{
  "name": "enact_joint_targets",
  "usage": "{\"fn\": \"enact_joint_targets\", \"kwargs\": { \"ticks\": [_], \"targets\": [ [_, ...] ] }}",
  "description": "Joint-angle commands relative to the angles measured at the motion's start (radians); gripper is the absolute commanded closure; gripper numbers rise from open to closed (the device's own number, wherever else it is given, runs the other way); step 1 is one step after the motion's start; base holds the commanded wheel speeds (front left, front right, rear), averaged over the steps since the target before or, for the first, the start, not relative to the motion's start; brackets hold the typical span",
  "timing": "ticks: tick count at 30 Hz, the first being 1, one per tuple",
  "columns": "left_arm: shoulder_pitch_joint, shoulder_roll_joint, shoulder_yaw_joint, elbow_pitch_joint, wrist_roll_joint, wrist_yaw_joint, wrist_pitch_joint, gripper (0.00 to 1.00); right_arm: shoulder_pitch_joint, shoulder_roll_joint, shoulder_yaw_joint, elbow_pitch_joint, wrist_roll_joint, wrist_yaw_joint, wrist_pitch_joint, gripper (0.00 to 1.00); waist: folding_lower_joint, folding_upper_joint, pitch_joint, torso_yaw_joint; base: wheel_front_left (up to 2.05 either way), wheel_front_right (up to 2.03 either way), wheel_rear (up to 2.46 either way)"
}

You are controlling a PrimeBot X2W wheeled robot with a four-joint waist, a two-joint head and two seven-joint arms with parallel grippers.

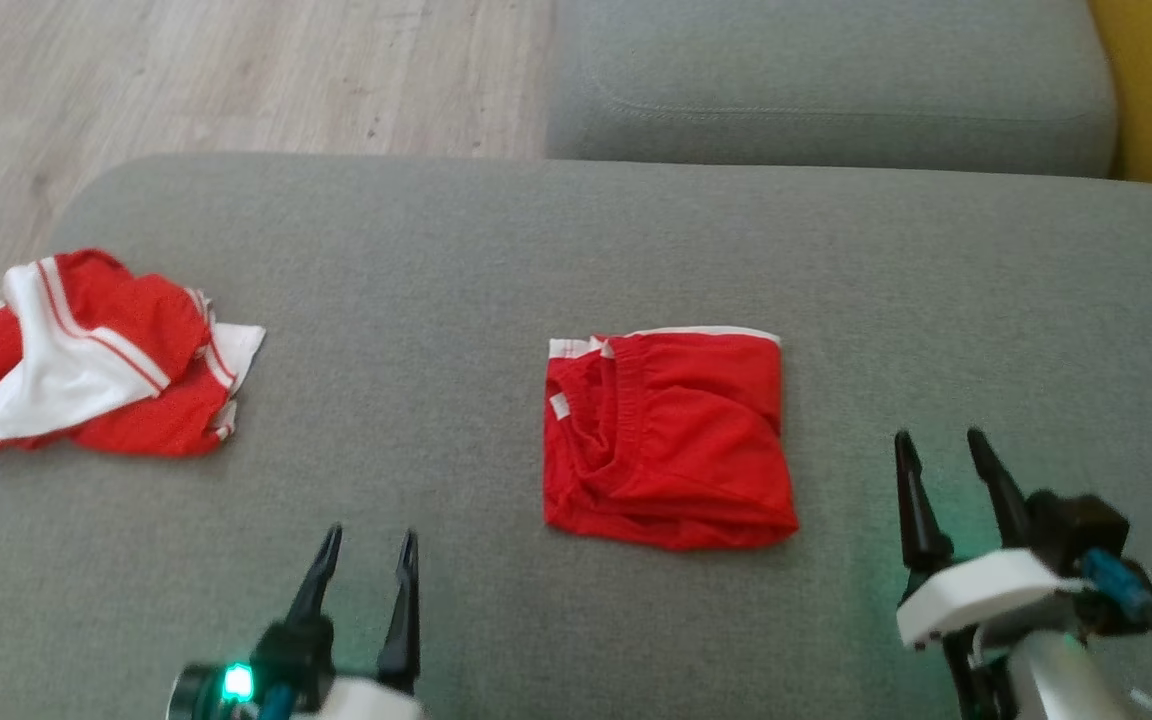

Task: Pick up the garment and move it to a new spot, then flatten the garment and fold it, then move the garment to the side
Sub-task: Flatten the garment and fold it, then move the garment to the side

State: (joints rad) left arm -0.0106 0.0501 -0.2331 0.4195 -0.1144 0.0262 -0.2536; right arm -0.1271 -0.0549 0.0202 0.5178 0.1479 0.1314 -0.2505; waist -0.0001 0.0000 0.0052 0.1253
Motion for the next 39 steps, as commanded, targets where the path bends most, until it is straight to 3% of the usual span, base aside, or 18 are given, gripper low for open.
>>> {"fn": "enact_joint_targets", "kwargs": {
  "ticks": [1,10,15,21,29,39],
  "targets": [
    [-0.010,0.005,0.037,-0.039,0.008,-0.001,-0.008,0.00,-0.013,0.004,0.021,-0.036,-0.006,-0.001,-0.011,0.00,0.0001,0.0000,-0.008,-0.010,0.00,0.00,0.00],
    [0.024,0.002,0.049,-0.053,0.028,-0.019,-0.008,0.00,0.005,0.004,0.059,-0.041,0.039,-0.001,-0.011,0.00,0.0001,0.0000,-0.014,-0.019,0.00,0.00,0.00],
    [0.014,0.001,0.032,-0.045,0.031,-0.026,-0.008,0.00,-0.020,0.005,0.170,0.025,0.100,-0.001,-0.011,0.00,0.0001,0.0000,-0.001,0.000,0.00,0.00,0.00],
    [0.006,0.000,0.001,-0.028,0.008,-0.021,-0.008,0.00,-0.077,0.005,0.234,0.094,0.159,-0.001,-0.011,0.00,0.0001,0.0000,0.033,0.042,0.00,0.00,0.00],
    [-0.003,0.000,-0.001,-0.020,0.010,-0.017,-0.008,0.00,-0.107,0.005,0.247,0.150,0.181,-0.001,-0.011,0.00,0.0001,0.0000,0.058,0.077,0.00,0.00,0.00],
    [-0.017,0.000,-0.015,-0.023,0.008,-0.019,-0.008,0.00,-0.076,0.005,0.262,0.166,0.200,-0.001,-0.011,0.00,0.0001,0.0000,0.071,0.073,0.00,0.00,0.00]
  ]
}}
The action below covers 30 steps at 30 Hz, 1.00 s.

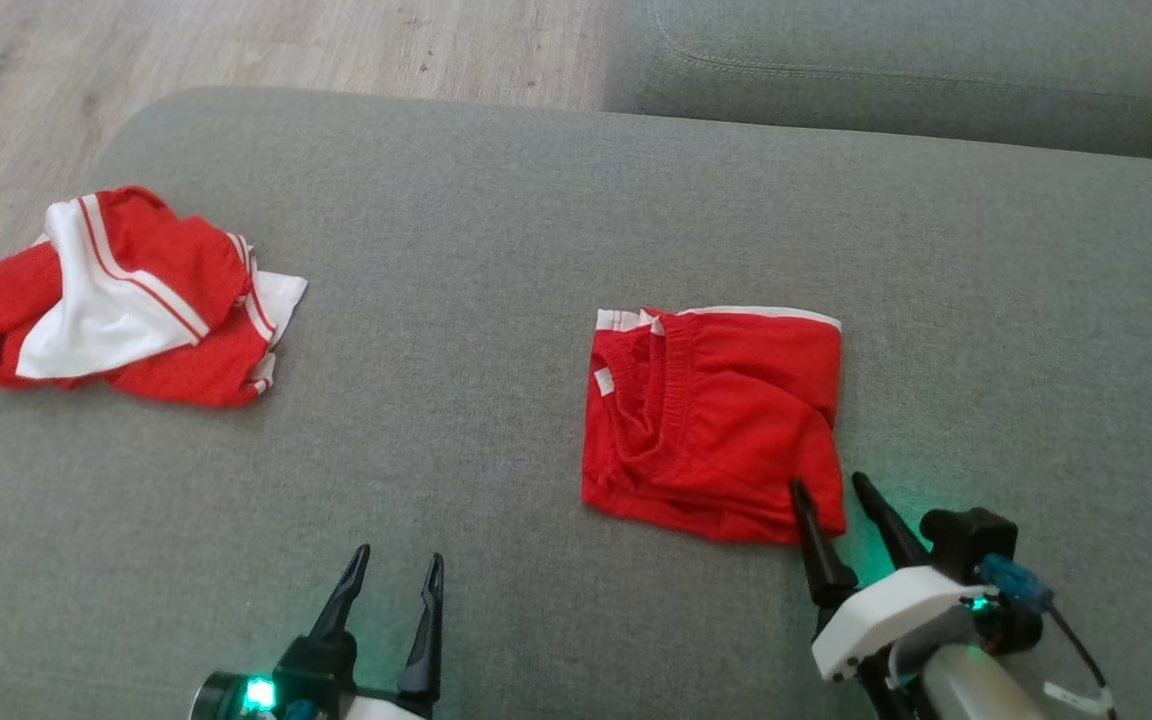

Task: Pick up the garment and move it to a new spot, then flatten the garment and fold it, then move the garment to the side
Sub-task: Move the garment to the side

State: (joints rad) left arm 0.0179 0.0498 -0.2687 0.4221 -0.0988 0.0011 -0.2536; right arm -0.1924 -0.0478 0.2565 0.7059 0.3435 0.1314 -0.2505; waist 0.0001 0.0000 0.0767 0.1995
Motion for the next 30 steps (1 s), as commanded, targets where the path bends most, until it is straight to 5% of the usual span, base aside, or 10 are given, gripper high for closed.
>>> {"fn": "enact_joint_targets", "kwargs": {
  "ticks": [1,3,8,26,27,28,29,30],
  "targets": [
    [-0.046,0.001,0.019,-0.026,-0.008,0.006,-0.008,0.00,-0.008,-0.002,0.034,-0.019,0.008,-0.001,-0.011,0.02,-0.0001,0.0000,0.000,-0.002,0.00,0.00,0.00],
    [-0.049,0.001,0.015,-0.025,-0.009,0.005,-0.008,0.00,-0.004,-0.002,0.052,-0.010,0.017,-0.001,-0.011,0.14,-0.0001,0.0000,0.001,-0.004,0.00,0.00,0.00],
    [-0.052,0.001,0.011,-0.025,-0.009,0.004,-0.008,0.00,0.005,-0.002,0.072,0.006,0.039,-0.001,-0.011,1.00,-0.0001,0.0000,0.004,-0.004,0.00,0.00,0.00],
    [-0.033,0.000,0.037,-0.024,-0.002,-0.005,-0.008,0.00,0.141,-0.003,0.091,-0.086,-0.030,-0.001,-0.011,1.00,-0.0001,0.0000,-0.027,-0.080,0.00,0.00,0.00],
    [-0.033,0.000,0.039,-0.023,-0.001,-0.006,-0.008,0.00,0.146,-0.003,0.087,-0.080,-0.030,-0.001,-0.011,0.96,-0.0001,0.0000,-0.028,-0.085,0.00,0.00,0.00],
    [-0.033,0.000,0.041,-0.022,0.001,-0.006,-0.008,0.00,0.149,-0.003,0.083,-0.076,-0.029,-0.001,-0.011,0.71,-0.0001,0.0000,-0.029,-0.090,0.00,0.00,0.00],
    [-0.032,0.000,0.043,-0.021,0.002,-0.007,-0.008,0.00,0.150,-0.003,0.077,-0.076,-0.026,-0.001,-0.011,0.25,-0.0001,0.0000,-0.030,-0.095,0.00,0.00,0.00],
    [-0.032,0.000,0.046,-0.020,0.004,-0.006,-0.008,0.00,0.150,-0.003,0.070,-0.079,-0.025,-0.001,-0.011,0.00,-0.0001,0.0000,-0.031,-0.100,0.00,0.00,0.00]
  ]
}}
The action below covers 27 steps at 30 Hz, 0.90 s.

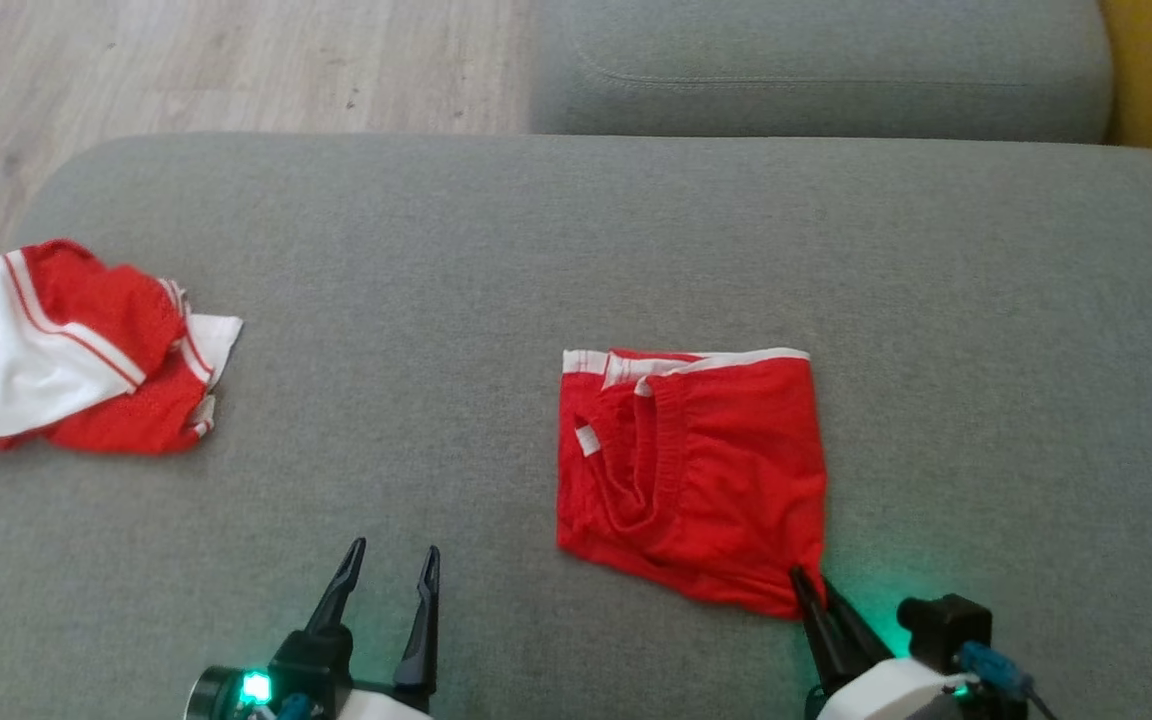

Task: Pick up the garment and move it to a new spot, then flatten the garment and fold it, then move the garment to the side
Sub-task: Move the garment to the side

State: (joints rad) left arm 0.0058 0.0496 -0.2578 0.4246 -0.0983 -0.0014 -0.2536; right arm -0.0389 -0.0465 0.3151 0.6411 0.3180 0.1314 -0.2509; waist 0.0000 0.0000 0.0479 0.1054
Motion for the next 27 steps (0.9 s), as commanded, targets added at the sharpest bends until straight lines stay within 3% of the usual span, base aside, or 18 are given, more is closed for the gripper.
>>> {"fn": "enact_joint_targets", "kwargs": {
  "ticks": [1,7,14,20,27],
  "targets": [
    [-0.020,0.001,0.037,-0.021,0.004,-0.004,-0.008,0.00,-0.006,-0.005,0.003,-0.025,0.000,-0.001,-0.011,0.00,0.0000,0.0000,-0.003,-0.010,0.00,0.00,0.00],
    [-0.025,0.001,0.055,-0.023,0.011,-0.001,-0.008,0.00,-0.019,-0.008,-0.078,-0.133,-0.031,-0.001,-0.011,0.00,0.0000,0.0000,-0.009,-0.028,0.00,0.00,0.00],
    [-0.038,0.001,0.102,-0.057,0.025,0.010,-0.008,0.00,-0.055,-0.008,-0.249,-0.304,-0.170,-0.001,-0.011,0.00,0.0000,0.0000,-0.022,-0.044,0.00,0.00,0.00],
    [-0.033,0.001,0.104,-0.067,0.028,0.006,-0.008,0.00,-0.061,-0.004,-0.263,-0.269,-0.228,-0.001,-0.011,0.00,0.0000,0.0000,-0.030,-0.042,0.00,0.00,0.00],
    [-0.037,0.001,0.071,-0.062,0.011,0.009,-0.008,0.00,-0.121,-0.004,-0.189,-0.149,-0.233,-0.001,-0.011,0.00,0.0000,0.0000,0.006,-0.018,0.00,0.00,0.00]
  ]
}}
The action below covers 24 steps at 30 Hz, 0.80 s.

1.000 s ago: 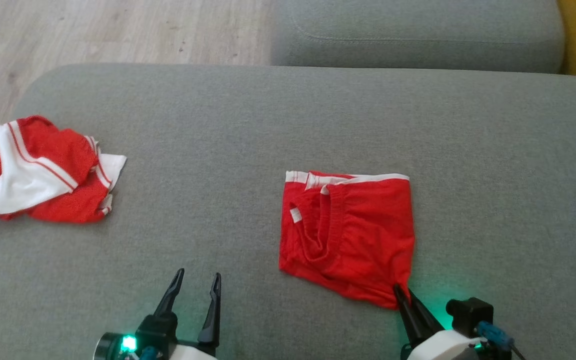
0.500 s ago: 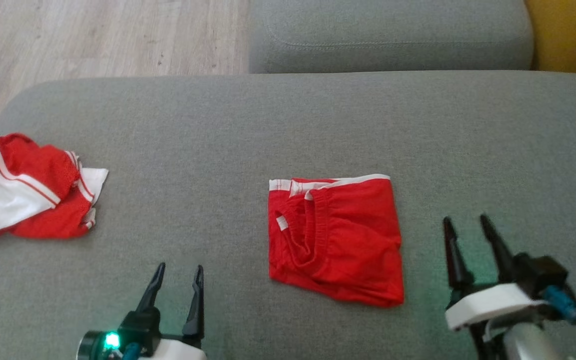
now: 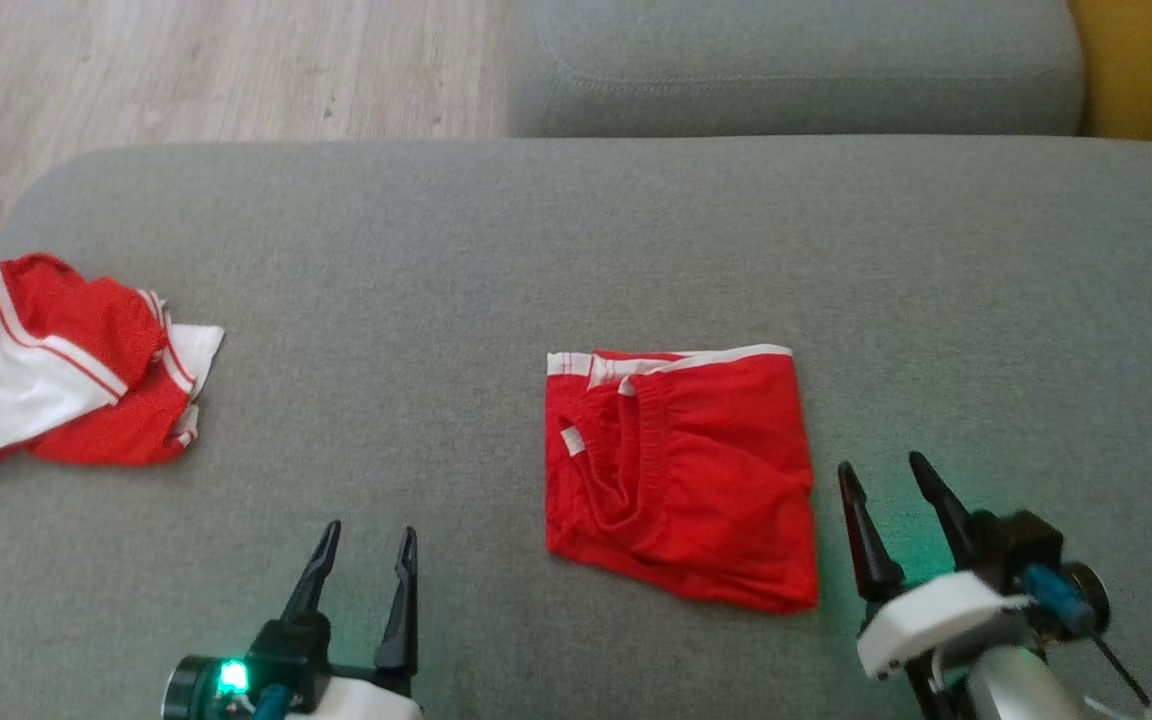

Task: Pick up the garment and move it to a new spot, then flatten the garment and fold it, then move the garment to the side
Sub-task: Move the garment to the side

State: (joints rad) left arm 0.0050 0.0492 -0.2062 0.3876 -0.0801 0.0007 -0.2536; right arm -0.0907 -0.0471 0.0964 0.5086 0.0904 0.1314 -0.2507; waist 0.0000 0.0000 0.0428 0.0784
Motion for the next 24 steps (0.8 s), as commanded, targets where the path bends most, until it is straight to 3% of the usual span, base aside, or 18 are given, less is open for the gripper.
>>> {"fn": "enact_joint_targets", "kwargs": {
  "ticks": [1,14,15,16,24],
  "targets": [
    [-0.039,0.001,0.014,-0.023,-0.010,0.007,-0.008,0.00,-0.090,-0.003,0.036,0.002,0.003,-0.001,-0.011,0.00,0.0000,0.0000,0.018,0.015,0.00,0.00,0.00],
    [-0.078,0.001,-0.044,-0.006,-0.036,0.010,-0.008,0.00,-0.279,-0.003,0.055,0.380,0.002,-0.001,-0.007,0.00,0.0000,0.0000,0.094,0.104,0.00,0.00,0.00],
    [-0.079,0.001,-0.045,-0.006,-0.037,0.011,-0.008,0.00,-0.288,-0.003,0.055,0.397,0.001,-0.001,-0.008,0.29,0.0000,0.0000,0.096,0.105,0.00,0.00,0.00],
    [-0.079,0.001,-0.046,-0.005,-0.038,0.012,-0.008,0.00,-0.295,-0.003,0.053,0.411,0.004,-0.001,-0.008,0.99,0.0000,0.0000,0.098,0.106,0.00,0.00,0.00],
    [-0.068,0.001,-0.029,-0.008,-0.037,0.010,-0.008,0.00,-0.321,-0.003,0.025,0.418,-0.004,-0.001,-0.011,1.00,0.0000,0.0000,0.084,0.048,0.00,0.00,0.00]
  ]
}}
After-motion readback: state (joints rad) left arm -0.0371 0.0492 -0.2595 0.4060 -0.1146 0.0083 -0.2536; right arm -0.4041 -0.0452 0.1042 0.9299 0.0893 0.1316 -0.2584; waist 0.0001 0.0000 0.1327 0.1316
